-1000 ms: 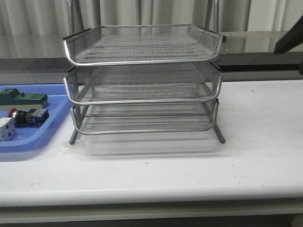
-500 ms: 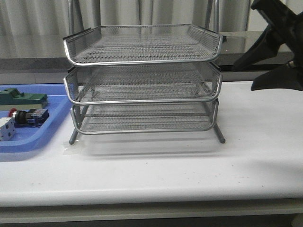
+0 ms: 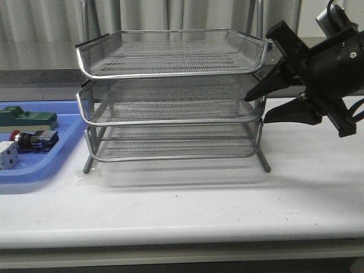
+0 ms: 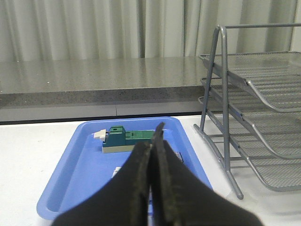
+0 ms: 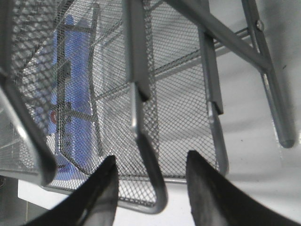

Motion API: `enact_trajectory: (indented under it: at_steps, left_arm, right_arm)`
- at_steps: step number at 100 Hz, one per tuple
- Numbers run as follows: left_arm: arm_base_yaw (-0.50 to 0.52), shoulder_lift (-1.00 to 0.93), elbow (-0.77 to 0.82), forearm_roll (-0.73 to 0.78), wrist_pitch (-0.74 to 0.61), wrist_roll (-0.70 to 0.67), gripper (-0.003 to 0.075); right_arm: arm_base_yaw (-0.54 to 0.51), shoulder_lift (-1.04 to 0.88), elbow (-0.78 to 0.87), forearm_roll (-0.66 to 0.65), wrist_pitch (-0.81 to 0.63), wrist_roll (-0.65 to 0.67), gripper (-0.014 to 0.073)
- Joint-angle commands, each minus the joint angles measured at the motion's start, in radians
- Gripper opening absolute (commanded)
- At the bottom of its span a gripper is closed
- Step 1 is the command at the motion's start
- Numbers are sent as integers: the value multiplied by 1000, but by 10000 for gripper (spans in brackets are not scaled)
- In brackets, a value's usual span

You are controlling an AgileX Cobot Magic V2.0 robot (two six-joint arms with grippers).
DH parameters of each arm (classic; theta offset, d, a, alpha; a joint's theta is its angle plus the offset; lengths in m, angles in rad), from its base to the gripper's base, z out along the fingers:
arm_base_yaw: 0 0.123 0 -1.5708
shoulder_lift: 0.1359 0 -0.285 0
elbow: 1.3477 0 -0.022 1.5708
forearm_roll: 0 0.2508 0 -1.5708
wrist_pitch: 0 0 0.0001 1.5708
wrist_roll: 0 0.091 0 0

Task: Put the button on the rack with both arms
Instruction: 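Reach the right gripper to the middle wire tray and grip its rim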

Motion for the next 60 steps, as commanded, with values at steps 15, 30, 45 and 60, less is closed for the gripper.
enact_trajectory:
  at_steps: [15, 30, 45, 60]
  left_arm:
    - [-8, -31, 34, -1, -79, -11, -20]
    - [-8, -31, 34, -1, -79, -11, -20]
    - [-8, -31, 34, -1, -79, -11, -20]
    - [-8, -31, 34, -1, -79, -11, -20]
  right_arm:
    - [-5, 27, -62, 39, 125, -17, 360]
    - [-5, 45, -62, 39, 142, -17, 358]
    - [-1, 51, -62, 39, 160, -17, 264]
    - [13, 51, -62, 31, 158, -18, 53]
